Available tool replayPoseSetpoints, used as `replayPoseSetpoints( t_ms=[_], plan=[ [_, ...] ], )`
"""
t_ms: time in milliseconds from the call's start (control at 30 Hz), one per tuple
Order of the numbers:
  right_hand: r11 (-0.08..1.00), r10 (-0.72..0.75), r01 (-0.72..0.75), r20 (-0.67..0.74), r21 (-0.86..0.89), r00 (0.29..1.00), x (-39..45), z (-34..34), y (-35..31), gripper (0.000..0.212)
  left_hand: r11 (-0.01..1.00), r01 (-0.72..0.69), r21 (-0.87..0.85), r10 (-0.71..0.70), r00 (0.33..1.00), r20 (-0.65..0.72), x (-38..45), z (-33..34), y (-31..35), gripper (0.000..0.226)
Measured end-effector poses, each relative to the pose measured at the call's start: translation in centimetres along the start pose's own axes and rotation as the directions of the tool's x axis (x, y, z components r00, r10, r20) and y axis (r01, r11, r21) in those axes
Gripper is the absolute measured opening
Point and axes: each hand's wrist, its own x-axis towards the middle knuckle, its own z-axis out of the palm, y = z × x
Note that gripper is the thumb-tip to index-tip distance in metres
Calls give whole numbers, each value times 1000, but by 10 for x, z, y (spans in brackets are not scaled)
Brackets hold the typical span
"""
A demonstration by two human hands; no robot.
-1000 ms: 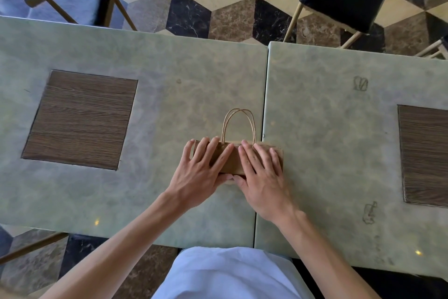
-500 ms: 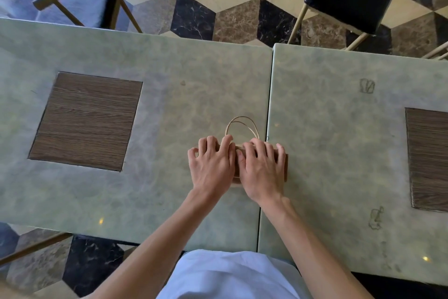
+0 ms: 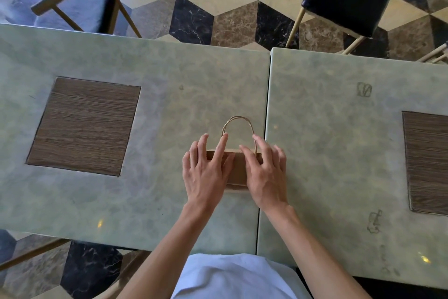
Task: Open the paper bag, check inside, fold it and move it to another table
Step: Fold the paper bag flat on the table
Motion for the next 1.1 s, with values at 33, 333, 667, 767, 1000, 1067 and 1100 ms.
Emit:
replayPoseSetpoints(
  t_ms=[33,333,667,767,1000,1067,1100],
  plan=[
    [1000,9,-9,-16,-9,1000,-4,-1,3,30,1000,5,-10,-5,1000,-13,-3,-2,-4,53],
    [888,449,-447,7,112,894,-19,-19,6,64,662,593,-459,-501,805,319,-7,-13,-18,103],
    [549,614,-668,299,503,730,-12,-23,9,47,456,717,-528,-522,696,493,-1,-13,-18,86],
    [520,524,-620,354,588,775,-10,-23,17,41,289,675,-678,-366,733,573,-5,-8,-24,58],
    [473,451,-582,387,661,805,-1,-19,30,35,178,634,-752,-186,772,607,1,-6,-34,23],
    [496,467,-583,368,644,804,4,-19,31,35,206,629,-750,-197,777,598,9,-5,-32,30],
    [514,476,-582,355,630,805,8,-20,32,35,219,627,-748,-203,779,593,14,-5,-31,34]
  ],
)
